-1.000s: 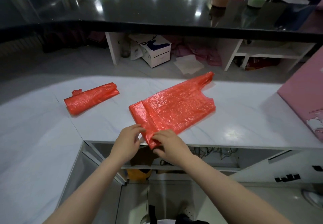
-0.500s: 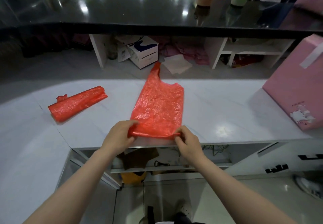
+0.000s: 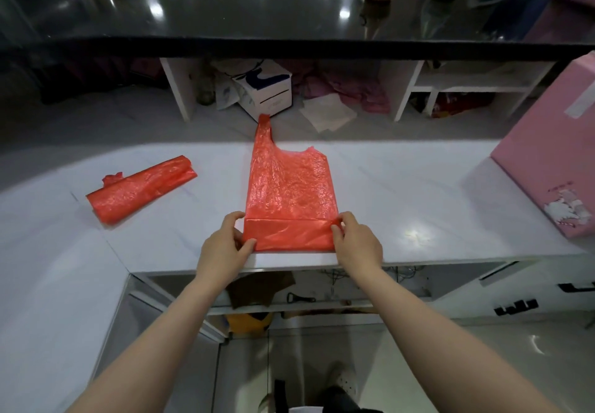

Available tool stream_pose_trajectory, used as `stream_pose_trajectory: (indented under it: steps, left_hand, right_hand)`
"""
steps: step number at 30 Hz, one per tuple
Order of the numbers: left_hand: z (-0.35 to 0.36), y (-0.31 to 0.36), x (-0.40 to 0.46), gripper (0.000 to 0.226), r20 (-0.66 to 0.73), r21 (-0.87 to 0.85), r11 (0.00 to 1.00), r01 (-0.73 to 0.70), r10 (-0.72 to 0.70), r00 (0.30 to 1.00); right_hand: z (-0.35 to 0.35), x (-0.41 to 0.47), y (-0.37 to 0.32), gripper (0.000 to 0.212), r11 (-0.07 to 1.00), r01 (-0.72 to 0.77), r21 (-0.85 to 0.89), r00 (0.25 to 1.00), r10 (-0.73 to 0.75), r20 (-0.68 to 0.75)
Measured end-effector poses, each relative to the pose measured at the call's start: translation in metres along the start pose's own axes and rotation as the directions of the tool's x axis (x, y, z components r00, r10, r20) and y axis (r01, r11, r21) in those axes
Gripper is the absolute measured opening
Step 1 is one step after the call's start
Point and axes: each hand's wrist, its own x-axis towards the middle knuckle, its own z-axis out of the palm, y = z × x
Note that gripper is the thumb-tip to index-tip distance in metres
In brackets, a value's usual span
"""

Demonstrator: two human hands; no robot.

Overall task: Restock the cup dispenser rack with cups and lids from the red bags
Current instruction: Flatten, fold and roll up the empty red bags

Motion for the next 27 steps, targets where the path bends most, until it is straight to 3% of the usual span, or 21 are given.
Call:
stream_pose_trajectory:
  steps: [3, 5, 6, 9, 12, 14, 18, 23, 25, 27]
  left_hand:
    - [0.006, -0.001, -0.007, 0.054, -0.056, 0.348, 0.895, -0.279, 0.317, 0.947]
    - [0.009, -0.003, -0.008, 0.045, -0.011, 0.410, 0.801, -0.436, 0.483, 0.876]
    - [0.009, -0.005, -0.008, 0.043, 0.061, 0.398, 0.784, -0.477, 0.496, 0.866]
    - [0.007, -0.019, -0.010, 0.052, 0.234, 0.333, 0.841, -0.426, 0.364, 0.901]
    - [0.002, -0.029, -0.013, 0.071, 0.287, 0.358, 0.821, -0.445, 0.357, 0.889]
    - [-0.001, -0.031, -0.015, 0.072, 0.278, 0.330, 0.827, -0.456, 0.376, 0.884]
    - [-0.006, -0.032, -0.019, 0.060, 0.208, 0.245, 0.859, -0.449, 0.405, 0.890]
    - [-0.005, -0.032, -0.027, 0.041, 0.074, 0.042, 0.935, -0.351, 0.348, 0.935]
    - [-0.006, -0.029, -0.028, 0.039, 0.033, -0.025, 0.965, -0.262, 0.263, 0.964]
    - [-0.006, -0.024, -0.027, 0.030, -0.010, -0.076, 0.981, -0.180, 0.179, 0.984]
  right_hand:
    - [0.000, 0.001, -0.001, 0.033, 1.000, -0.014, -0.024, 1.000, 0.014, 0.008]
    - [-0.001, 0.000, 0.003, 0.042, 0.999, 0.041, -0.029, 0.999, -0.041, -0.006]
    - [-0.001, -0.002, 0.006, 0.048, 0.994, 0.103, -0.035, 0.995, -0.104, -0.009]
    - [-0.006, -0.008, 0.019, 0.072, 0.959, 0.280, -0.043, 0.957, -0.275, 0.094]
    - [-0.010, -0.012, 0.030, 0.088, 0.892, 0.414, -0.184, 0.905, -0.381, 0.187]
    - [-0.010, -0.015, 0.032, 0.089, 0.848, 0.463, -0.259, 0.884, -0.419, 0.208]
    - [-0.012, -0.021, 0.032, 0.064, 0.824, 0.538, -0.179, 0.843, -0.530, 0.095]
    - [-0.013, -0.029, 0.032, 0.039, 0.686, 0.719, -0.110, 0.687, -0.726, -0.031]
    - [-0.013, -0.030, 0.032, 0.029, 0.754, 0.657, 0.016, 0.754, -0.656, -0.028]
    - [-0.014, -0.029, 0.028, 0.020, 0.880, 0.437, 0.187, 0.894, -0.447, 0.015]
